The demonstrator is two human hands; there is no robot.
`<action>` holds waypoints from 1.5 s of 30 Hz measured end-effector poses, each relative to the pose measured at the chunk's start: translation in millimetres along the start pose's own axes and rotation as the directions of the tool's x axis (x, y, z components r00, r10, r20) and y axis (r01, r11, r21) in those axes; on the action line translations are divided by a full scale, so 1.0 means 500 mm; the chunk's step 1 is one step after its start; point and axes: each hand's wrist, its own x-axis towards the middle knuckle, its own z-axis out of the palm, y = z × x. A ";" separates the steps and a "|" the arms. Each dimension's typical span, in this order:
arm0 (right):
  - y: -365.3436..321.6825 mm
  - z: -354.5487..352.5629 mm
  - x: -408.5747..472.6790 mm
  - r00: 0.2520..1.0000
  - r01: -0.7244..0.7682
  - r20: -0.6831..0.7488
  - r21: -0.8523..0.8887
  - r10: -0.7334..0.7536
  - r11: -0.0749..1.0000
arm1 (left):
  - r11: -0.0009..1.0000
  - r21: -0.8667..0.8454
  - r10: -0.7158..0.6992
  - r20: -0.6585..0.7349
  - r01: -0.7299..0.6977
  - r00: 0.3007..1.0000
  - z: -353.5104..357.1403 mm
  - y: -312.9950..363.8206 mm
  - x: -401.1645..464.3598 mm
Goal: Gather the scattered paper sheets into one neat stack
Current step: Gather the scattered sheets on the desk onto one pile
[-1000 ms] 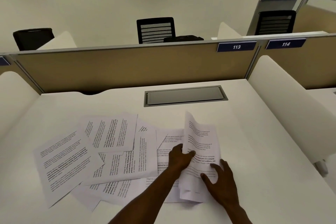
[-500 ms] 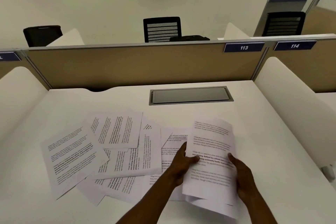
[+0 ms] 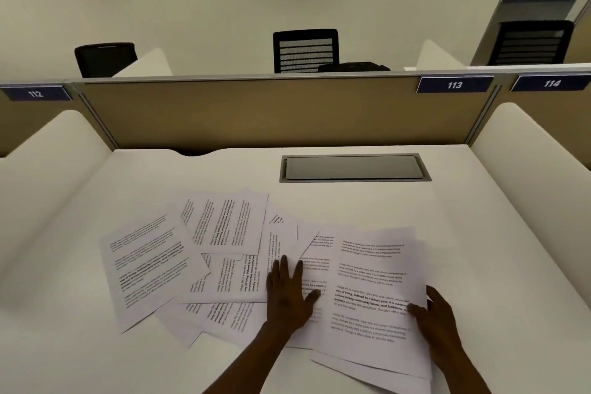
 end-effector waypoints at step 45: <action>-0.052 0.015 -0.011 0.992 -0.124 0.026 0.089 0.122 0.988 | 0.492 -0.810 -0.267 0.210 0.321 0.940 -0.022 0.126 -0.005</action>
